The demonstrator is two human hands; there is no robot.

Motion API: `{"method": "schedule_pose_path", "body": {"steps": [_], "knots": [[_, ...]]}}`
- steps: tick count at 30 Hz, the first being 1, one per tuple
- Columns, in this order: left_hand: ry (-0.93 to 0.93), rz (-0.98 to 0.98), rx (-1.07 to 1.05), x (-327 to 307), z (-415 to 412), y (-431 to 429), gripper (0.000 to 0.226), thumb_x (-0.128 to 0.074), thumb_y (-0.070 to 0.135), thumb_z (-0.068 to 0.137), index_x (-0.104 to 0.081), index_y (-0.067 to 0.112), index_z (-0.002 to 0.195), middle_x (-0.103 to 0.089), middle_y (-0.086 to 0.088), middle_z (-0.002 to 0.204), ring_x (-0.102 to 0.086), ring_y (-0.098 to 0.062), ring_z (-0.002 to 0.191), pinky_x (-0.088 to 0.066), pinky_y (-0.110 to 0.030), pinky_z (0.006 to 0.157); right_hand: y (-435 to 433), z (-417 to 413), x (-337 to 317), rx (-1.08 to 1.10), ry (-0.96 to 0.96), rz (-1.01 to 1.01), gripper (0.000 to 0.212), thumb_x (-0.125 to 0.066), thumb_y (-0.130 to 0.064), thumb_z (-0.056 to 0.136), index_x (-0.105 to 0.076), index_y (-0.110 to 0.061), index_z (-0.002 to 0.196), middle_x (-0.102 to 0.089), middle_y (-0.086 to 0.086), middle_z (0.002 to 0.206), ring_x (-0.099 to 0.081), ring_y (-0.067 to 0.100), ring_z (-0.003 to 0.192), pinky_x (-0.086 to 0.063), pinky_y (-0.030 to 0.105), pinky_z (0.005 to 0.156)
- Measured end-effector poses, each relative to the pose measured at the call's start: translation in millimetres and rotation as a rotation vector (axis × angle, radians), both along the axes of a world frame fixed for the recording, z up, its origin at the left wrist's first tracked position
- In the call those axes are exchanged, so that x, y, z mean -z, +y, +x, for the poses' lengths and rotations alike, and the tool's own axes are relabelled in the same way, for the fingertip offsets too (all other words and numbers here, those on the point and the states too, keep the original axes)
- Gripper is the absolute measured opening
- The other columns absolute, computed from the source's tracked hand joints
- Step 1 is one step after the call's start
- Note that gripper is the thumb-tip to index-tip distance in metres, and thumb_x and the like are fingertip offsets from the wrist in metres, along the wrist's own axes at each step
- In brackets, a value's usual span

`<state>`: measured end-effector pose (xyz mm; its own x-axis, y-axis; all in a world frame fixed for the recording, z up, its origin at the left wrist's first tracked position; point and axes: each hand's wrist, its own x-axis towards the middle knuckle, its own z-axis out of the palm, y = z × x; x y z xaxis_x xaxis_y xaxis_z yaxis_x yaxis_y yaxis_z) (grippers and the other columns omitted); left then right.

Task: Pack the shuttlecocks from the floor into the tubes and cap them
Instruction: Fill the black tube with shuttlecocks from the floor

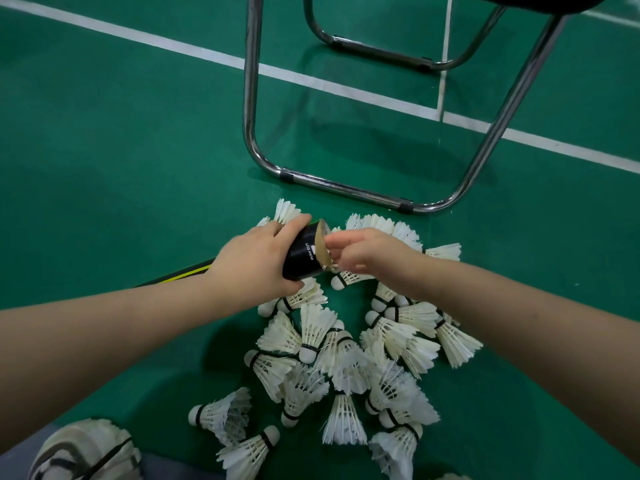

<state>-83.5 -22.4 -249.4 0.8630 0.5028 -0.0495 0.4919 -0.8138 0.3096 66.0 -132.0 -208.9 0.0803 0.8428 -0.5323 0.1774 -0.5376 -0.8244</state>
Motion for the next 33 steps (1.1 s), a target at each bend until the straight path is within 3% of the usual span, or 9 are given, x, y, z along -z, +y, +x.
{"method": "schedule_pose_path", "body": {"steps": [2, 8, 11, 14, 16, 21, 24, 30, 33], "knots": [[-0.024, 0.017, 0.036, -2, 0, -5, 0.088, -0.068, 0.046, 0.071, -0.02, 0.031, 0.143, -0.054, -0.001, 0.113, -0.054, -0.023, 0.098, -0.043, -0.031, 0.07, 1, -4, 4, -0.06, 0.096, -0.092, 0.038, -0.049, -0.011, 0.054, -0.055, 0.003, 0.09, -0.052, 0.018, 0.098, -0.046, 0.027, 0.092, -0.043, 0.038, 0.082], [0.002, 0.094, 0.152, -2, -3, -5, 0.088, -0.065, 0.048, 0.074, -0.018, 0.03, 0.146, -0.053, -0.002, 0.114, -0.053, -0.024, 0.101, -0.044, -0.033, 0.075, 6, -19, 9, -0.103, 0.249, -0.171, 0.026, -0.05, -0.006, 0.054, -0.047, -0.011, 0.079, -0.046, 0.004, 0.079, -0.041, 0.013, 0.073, -0.037, 0.02, 0.063], [0.016, 0.056, 0.065, -2, -1, 7, 0.088, -0.066, 0.046, 0.073, -0.017, 0.031, 0.145, -0.053, -0.002, 0.111, -0.053, -0.024, 0.101, -0.044, -0.032, 0.073, 16, -27, 14, 0.189, 0.218, 0.004, 0.021, -0.049, -0.012, 0.056, -0.05, -0.007, 0.076, -0.05, 0.005, 0.076, -0.048, 0.016, 0.072, -0.042, 0.022, 0.062], [0.035, 0.02, -0.001, -1, -4, 19, 0.09, -0.067, 0.047, 0.071, -0.015, 0.032, 0.143, -0.053, -0.003, 0.11, -0.054, -0.025, 0.1, -0.048, -0.034, 0.073, 21, -27, 20, 0.562, 0.2, 0.177, 0.008, -0.052, -0.008, 0.076, -0.058, -0.006, 0.08, -0.055, 0.006, 0.079, -0.052, 0.017, 0.075, -0.044, 0.031, 0.068], [0.048, 0.024, -0.026, 0, -10, 28, 0.091, -0.067, 0.048, 0.071, -0.015, 0.033, 0.143, -0.054, -0.002, 0.109, -0.054, -0.024, 0.098, -0.049, -0.034, 0.071, 16, -25, 30, 0.62, 0.015, 0.136, 0.014, -0.048, -0.009, 0.087, -0.058, -0.01, 0.077, -0.057, 0.004, 0.078, -0.051, 0.014, 0.071, -0.043, 0.03, 0.07], [0.107, 0.057, -0.064, 8, -28, 37, 0.088, -0.066, 0.049, 0.072, -0.015, 0.034, 0.142, -0.053, -0.002, 0.11, -0.054, -0.024, 0.1, -0.048, -0.034, 0.073, -9, -27, 78, 0.034, -0.357, -0.364, 0.025, -0.056, -0.026, 0.089, -0.056, -0.015, 0.112, -0.058, -0.004, 0.106, -0.056, 0.011, 0.084, -0.048, 0.025, 0.075], [0.115, 0.029, -0.072, 10, -32, 35, 0.087, -0.066, 0.048, 0.072, -0.017, 0.033, 0.142, -0.054, -0.002, 0.11, -0.054, -0.024, 0.1, -0.049, -0.034, 0.074, -18, -33, 90, -0.192, -0.493, -0.401, 0.035, -0.06, -0.03, 0.084, -0.055, -0.02, 0.117, -0.057, 0.002, 0.116, -0.056, 0.02, 0.101, -0.049, 0.031, 0.083], [0.124, 0.003, -0.073, 8, -25, 29, 0.088, -0.066, 0.047, 0.072, -0.015, 0.033, 0.143, -0.053, -0.002, 0.109, -0.053, -0.023, 0.1, -0.047, -0.033, 0.074, -14, -34, 91, -0.237, -0.568, -0.37, 0.013, -0.056, -0.031, 0.09, -0.059, -0.02, 0.097, -0.063, 0.003, 0.105, -0.058, 0.02, 0.096, -0.049, 0.033, 0.083], [0.122, -0.001, -0.066, 6, -22, 26, 0.088, -0.067, 0.047, 0.072, -0.015, 0.033, 0.142, -0.053, -0.002, 0.109, -0.053, -0.023, 0.1, -0.047, -0.033, 0.073, -11, -27, 75, -0.145, -0.486, -0.309, 0.014, -0.048, -0.026, 0.095, -0.056, -0.015, 0.098, -0.059, -0.001, 0.09, -0.052, 0.01, 0.066, -0.045, 0.019, 0.057]]}}
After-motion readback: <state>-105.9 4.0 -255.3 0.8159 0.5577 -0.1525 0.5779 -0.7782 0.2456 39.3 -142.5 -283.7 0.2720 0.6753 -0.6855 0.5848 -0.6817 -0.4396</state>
